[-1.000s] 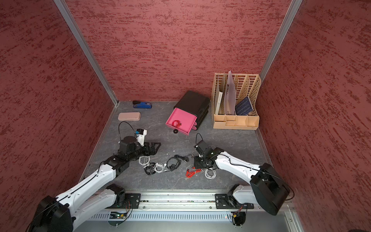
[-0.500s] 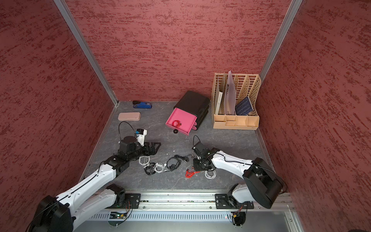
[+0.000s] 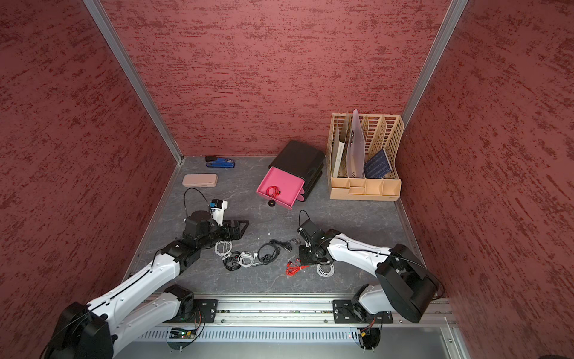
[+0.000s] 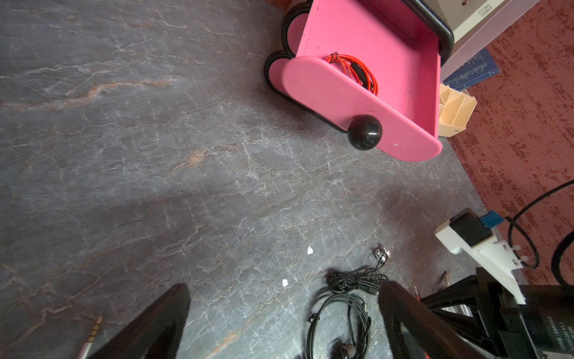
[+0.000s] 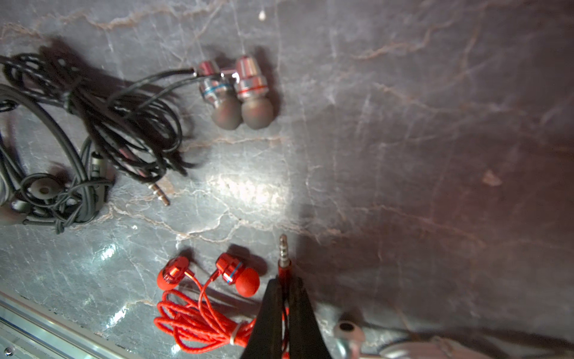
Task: Place the wired earphones into the drawer by color
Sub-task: Pick up the wired earphones from the center of the board.
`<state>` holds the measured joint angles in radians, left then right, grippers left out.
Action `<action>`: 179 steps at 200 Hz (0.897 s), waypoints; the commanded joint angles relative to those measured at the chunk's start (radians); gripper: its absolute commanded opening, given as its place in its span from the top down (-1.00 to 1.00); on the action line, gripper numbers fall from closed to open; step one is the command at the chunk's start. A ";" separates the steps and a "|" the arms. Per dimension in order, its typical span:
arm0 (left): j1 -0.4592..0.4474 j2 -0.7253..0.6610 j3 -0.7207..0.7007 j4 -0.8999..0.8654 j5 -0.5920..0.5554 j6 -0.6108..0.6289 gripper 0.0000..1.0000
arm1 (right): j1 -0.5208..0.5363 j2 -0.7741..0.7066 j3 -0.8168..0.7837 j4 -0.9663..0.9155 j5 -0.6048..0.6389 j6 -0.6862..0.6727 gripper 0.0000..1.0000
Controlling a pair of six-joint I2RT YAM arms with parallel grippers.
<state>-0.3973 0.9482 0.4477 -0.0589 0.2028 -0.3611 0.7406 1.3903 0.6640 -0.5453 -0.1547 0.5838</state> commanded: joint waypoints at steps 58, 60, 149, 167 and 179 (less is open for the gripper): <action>0.005 -0.008 -0.003 0.010 -0.009 0.011 -0.99 | 0.011 -0.145 0.020 -0.028 0.057 -0.025 0.98; 0.005 -0.008 -0.003 0.009 -0.009 0.011 -0.99 | 0.011 -0.150 0.020 -0.027 0.058 -0.026 0.99; 0.005 -0.010 -0.004 0.010 -0.013 0.012 -0.99 | 0.011 -0.320 0.093 -0.045 0.135 -0.091 1.00; 0.005 -0.011 -0.004 0.009 -0.013 0.011 -0.99 | 0.011 -0.333 0.116 -0.051 0.151 -0.103 1.00; 0.005 -0.012 -0.004 0.008 -0.013 0.011 -1.00 | 0.010 -0.336 0.136 -0.055 0.159 -0.110 1.00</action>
<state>-0.3973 0.9478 0.4477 -0.0589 0.2005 -0.3611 0.7429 1.0737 0.7467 -0.5819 -0.0532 0.5068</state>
